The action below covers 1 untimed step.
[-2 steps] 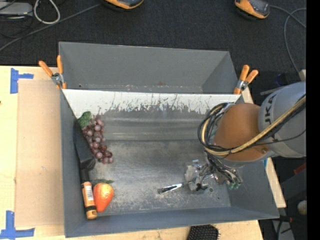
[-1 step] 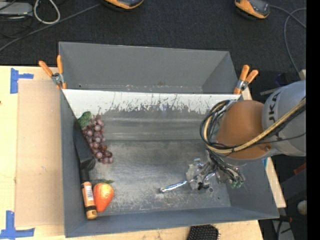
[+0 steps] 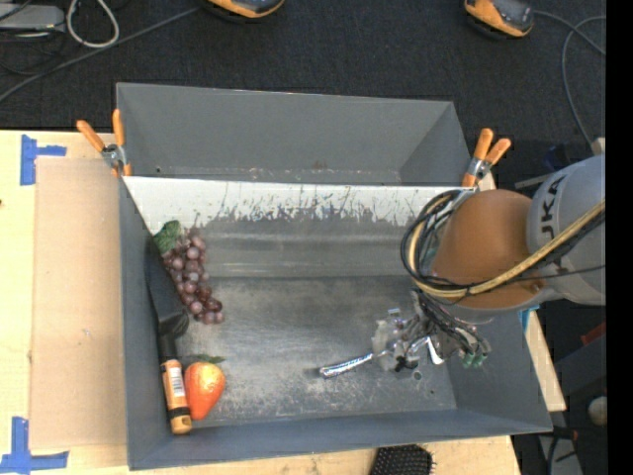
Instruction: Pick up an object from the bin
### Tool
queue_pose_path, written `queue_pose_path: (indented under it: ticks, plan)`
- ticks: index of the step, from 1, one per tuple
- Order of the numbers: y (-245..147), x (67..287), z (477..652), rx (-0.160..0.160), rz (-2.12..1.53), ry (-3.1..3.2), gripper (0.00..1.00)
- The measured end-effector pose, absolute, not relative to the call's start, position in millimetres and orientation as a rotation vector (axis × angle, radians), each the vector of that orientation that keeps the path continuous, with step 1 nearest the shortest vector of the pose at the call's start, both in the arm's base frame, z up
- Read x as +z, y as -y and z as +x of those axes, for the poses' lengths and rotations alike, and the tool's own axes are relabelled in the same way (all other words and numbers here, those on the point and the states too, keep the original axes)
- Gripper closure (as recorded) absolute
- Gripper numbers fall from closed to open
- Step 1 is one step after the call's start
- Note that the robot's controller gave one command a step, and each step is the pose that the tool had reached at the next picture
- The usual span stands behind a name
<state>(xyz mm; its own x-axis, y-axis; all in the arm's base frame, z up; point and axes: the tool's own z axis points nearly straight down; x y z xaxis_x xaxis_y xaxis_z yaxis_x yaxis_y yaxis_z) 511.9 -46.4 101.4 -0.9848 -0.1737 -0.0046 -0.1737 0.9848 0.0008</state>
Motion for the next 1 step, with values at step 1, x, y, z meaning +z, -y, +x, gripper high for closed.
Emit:
queue_pose_path:
  ticks: [1]
  plan:
    - [45.6,147.7,510.4,0.004,-0.276,-3.131,1.0]
